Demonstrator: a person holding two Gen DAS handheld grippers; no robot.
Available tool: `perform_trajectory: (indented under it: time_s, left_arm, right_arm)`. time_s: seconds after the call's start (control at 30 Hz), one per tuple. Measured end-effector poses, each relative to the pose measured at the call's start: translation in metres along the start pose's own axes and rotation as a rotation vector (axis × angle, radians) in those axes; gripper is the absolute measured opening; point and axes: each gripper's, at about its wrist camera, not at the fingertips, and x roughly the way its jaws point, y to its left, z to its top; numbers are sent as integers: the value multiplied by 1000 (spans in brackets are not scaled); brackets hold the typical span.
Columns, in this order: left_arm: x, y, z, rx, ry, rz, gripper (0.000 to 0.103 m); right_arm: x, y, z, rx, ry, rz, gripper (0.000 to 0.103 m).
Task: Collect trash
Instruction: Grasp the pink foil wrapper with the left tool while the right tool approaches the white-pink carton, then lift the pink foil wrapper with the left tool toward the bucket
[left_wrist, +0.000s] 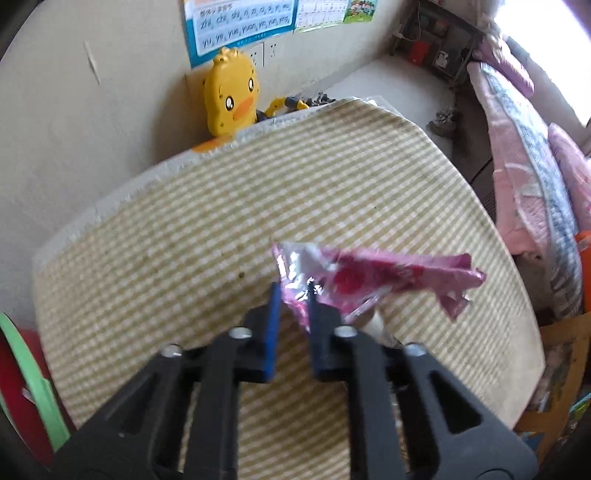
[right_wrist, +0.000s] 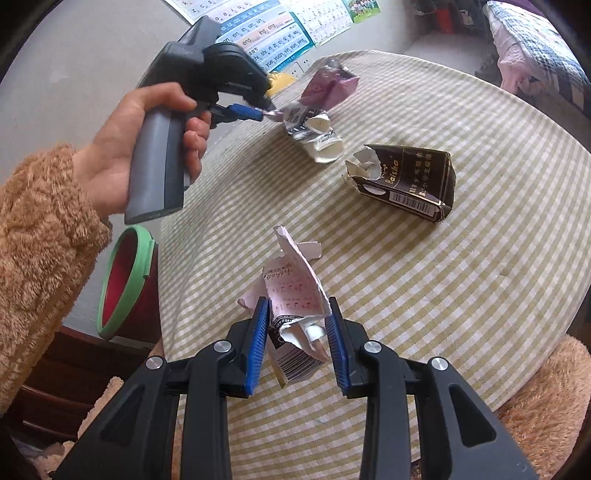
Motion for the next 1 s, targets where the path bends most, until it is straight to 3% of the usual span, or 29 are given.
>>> perform_trajectory:
  time_s: [0.3, 0.47, 0.67, 0.8, 0.83, 0.87, 0.9, 1.0]
  left_arm:
    - [-75, 41, -24, -9, -177, 31, 3]
    - [-122, 75, -66, 20, -262, 86, 3]
    - [-130, 104, -126, 55, -206, 128, 3]
    - [-115, 121, -146, 13, -127, 97, 5]
    - [-112, 125, -147, -10, -111, 87, 7]
    - [-110, 128, -146, -30, -106, 74, 16]
    - [-110, 130, -148, -40, -108, 67, 31]
    - [-114, 131, -149, -53, -145, 49, 49]
  right_arm:
    - [3, 5, 3, -17, 11, -22, 31]
    - [7, 14, 3, -40, 22, -53, 31]
    - [12, 28, 4, -85, 38, -91, 32]
    - [15, 35, 4, -108, 46, -112, 37]
    - [16, 38, 4, -115, 50, -113, 41]
    - [17, 42, 4, -121, 51, -115, 46]
    - [17, 43, 3, -127, 50, -116, 48]
    - [16, 48, 1, -145, 45, -123, 55]
